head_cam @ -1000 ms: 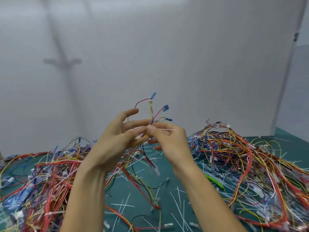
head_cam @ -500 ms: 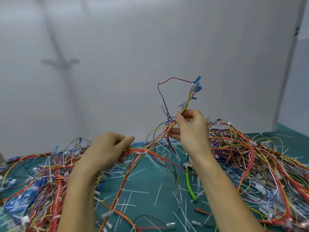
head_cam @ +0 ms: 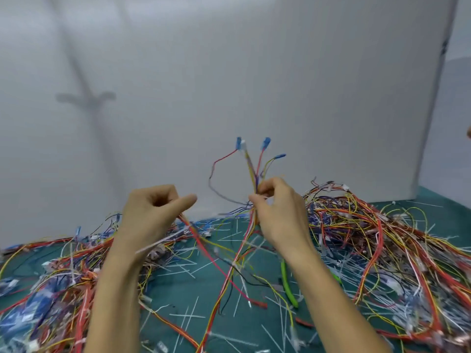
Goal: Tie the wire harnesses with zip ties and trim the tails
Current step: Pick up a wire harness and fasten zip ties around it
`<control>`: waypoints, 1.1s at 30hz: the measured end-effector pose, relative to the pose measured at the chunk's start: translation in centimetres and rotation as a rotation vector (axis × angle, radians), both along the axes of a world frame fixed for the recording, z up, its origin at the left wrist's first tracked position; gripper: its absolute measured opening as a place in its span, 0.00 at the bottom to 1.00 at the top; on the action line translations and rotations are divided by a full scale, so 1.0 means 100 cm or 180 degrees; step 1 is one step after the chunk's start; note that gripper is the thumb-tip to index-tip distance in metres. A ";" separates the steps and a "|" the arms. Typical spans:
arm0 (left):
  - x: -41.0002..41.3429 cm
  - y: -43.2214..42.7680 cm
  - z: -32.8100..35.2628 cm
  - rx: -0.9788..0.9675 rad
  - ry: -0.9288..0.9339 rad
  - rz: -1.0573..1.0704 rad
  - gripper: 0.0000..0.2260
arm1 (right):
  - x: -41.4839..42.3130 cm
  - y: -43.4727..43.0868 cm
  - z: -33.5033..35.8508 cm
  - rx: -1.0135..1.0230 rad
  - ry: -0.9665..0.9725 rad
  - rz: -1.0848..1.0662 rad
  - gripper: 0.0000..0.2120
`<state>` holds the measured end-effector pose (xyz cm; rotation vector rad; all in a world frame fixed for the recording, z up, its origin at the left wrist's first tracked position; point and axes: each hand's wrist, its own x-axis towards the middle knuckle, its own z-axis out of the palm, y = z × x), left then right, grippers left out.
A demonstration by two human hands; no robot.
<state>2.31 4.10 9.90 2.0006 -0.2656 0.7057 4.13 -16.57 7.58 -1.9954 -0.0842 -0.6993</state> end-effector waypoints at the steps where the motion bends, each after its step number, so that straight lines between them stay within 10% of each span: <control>1: 0.001 0.006 -0.001 0.0246 0.0098 0.0195 0.21 | 0.001 -0.006 0.002 0.0151 -0.0102 -0.0039 0.07; 12: 0.009 0.054 -0.041 0.2669 0.2609 0.1812 0.10 | -0.005 -0.048 0.022 0.0673 -0.1129 -0.0313 0.04; 26: -0.010 -0.049 0.008 0.0055 0.1050 -0.1157 0.06 | -0.009 -0.006 0.019 0.1070 -0.0286 0.0794 0.06; 33: -0.006 -0.074 0.005 -0.0243 0.0431 -0.0503 0.14 | -0.016 0.003 0.022 0.1298 -0.0263 0.1282 0.05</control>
